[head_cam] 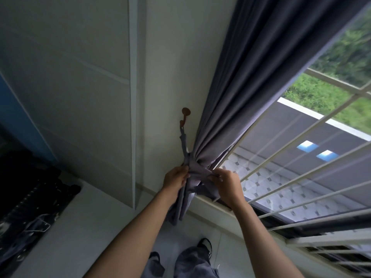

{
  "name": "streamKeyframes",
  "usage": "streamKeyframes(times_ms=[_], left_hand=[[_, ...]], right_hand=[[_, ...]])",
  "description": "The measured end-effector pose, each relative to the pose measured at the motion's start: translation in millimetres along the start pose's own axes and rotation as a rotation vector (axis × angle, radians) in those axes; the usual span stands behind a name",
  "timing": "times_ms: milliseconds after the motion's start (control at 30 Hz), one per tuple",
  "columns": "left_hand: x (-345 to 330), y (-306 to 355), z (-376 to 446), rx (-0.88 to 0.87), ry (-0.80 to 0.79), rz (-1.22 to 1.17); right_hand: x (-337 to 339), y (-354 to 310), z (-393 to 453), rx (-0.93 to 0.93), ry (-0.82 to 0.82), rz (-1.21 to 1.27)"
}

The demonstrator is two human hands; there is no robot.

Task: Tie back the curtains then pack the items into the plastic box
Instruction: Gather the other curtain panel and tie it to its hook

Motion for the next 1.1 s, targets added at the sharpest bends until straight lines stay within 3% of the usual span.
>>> streamKeyframes(times_ms=[133, 233, 300, 367, 467, 600, 733, 800, 967, 1100], left_hand=[[-10, 11, -1, -0.231, 0.143, 0.279], [-15, 36, -16, -0.691, 0.239, 0.590], [-21, 41, -16, -0.918, 0.150, 0.814], [-28, 36, -10, -0.902, 0.043, 0.918], [-31, 31, 0, -0.835, 0.009, 0.843], [-34, 33, -4, -0.874, 0.025, 0.784], [-36, 36, -9, -0.888, 0.069, 0.775], [-36, 37, -9, -0.897, 0.082, 0.796], [-32, 37, -4, -0.889, 0.086, 0.825], [-32, 37, -1, -0.872, 0.050, 0.785]], right_hand=[[12, -2, 1, 0.128, 0.075, -0.042], [15, 3, 6, 0.148, 0.197, -0.129], [14, 8, 9, 0.097, 0.245, -0.169], [12, 8, 11, 0.054, 0.226, -0.176], [8, 9, 14, -0.023, 0.244, -0.093], [1, 4, 13, -0.165, 0.359, 0.227], [-18, -1, 10, -0.380, 0.388, 0.658], [-26, 1, 12, -0.476, 0.394, 0.746], [-38, 1, 17, -0.483, 0.319, 0.725], [-35, -8, 28, -0.341, 0.261, 0.692]])
Point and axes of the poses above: each hand's wrist, its own z-axis towards the middle knuckle, its own x-axis out of the back of the hand, y = z × x, the point moved 3 cm from there along z, towards the middle knuckle
